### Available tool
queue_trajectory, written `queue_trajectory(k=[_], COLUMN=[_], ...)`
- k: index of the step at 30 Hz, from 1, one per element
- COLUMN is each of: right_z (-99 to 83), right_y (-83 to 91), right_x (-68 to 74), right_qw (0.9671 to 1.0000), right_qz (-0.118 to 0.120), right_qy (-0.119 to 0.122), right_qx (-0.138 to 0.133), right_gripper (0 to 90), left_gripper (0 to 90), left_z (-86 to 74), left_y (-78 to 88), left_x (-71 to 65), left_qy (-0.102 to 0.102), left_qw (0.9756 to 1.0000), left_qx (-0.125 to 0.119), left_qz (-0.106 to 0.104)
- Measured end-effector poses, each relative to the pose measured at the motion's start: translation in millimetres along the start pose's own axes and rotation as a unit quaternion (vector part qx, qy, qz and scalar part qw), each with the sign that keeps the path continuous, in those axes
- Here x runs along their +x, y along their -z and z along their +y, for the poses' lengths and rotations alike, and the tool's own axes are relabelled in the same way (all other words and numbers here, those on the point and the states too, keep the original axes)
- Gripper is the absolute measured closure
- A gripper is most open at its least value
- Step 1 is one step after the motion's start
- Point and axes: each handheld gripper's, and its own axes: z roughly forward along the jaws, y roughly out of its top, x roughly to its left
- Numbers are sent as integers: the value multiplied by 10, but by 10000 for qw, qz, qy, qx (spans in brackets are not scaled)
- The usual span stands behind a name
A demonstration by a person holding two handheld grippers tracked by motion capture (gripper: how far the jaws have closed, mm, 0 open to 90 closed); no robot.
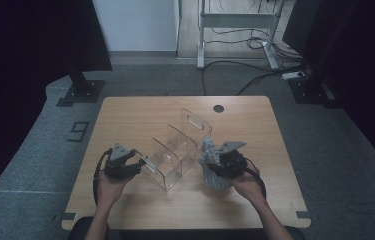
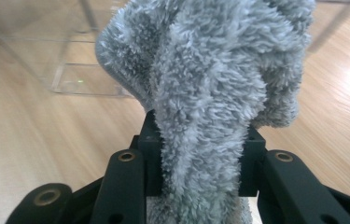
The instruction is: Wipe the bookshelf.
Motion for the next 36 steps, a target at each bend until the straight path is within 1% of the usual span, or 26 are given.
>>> queue_trajectory(k=[2,3,5,9,13,17,19,22,23,24,28,31,32,35,36], right_z=[-26,-48,-76,-133,-183,-226,-248,-272,-277,-282,-295,-308,-310,-305,-299], right_y=[22,43,66,101,130,141,135,125,123,121,100,56,34,-22,-43], right_x=[-65,-116,-176,-283,-374,-445,-471,-497,-502,-508,-516,-515,-509,-488,-483], right_qw=[9999,9998,9995,9987,9978,9971,9970,9967,9967,9968,9967,9971,9973,9981,9984], right_qz=[-83,-156,-261,-426,-504,-546,-545,-560,-555,-539,-515,-427,-357,-219,-140], right_qy=[-62,-120,-189,-269,-423,-521,-546,-564,-572,-564,-568,-536,-519,-453,-407], right_qx=[-7,-12,-26,-26,-26,17,59,135,157,170,265,343,372,368,357], right_gripper=[628,627,623,622,620,613,611,611,611,610,608,601,600,597,597], left_gripper=[446,447,448,450,451,451,452,452,452,452,452,451,452,451,451], left_z=[-1,-1,0,-5,-18,-33,-42,-59,-59,-70,-94,-113,-116,-117,-116], left_y=[4,7,11,23,44,70,83,112,112,134,176,196,197,199,196], left_x=[4,2,-4,-17,-20,-22,-26,-30,-30,-34,-35,-43,-48,-65,-71], left_qy=[-8,-21,-41,-95,-108,-150,-160,-227,-227,-267,-356,-408,-409,-443,-457], left_qw=[10000,10000,9999,9998,9997,9994,9993,9988,9988,9983,9973,9965,9964,9959,9956], left_qx=[11,20,36,50,67,79,81,99,99,113,128,121,117,130,125], left_qz=[-77,-94,-105,-175,-226,-296,-332,-429,-429,-497,-635,-717,-732,-775,-804])
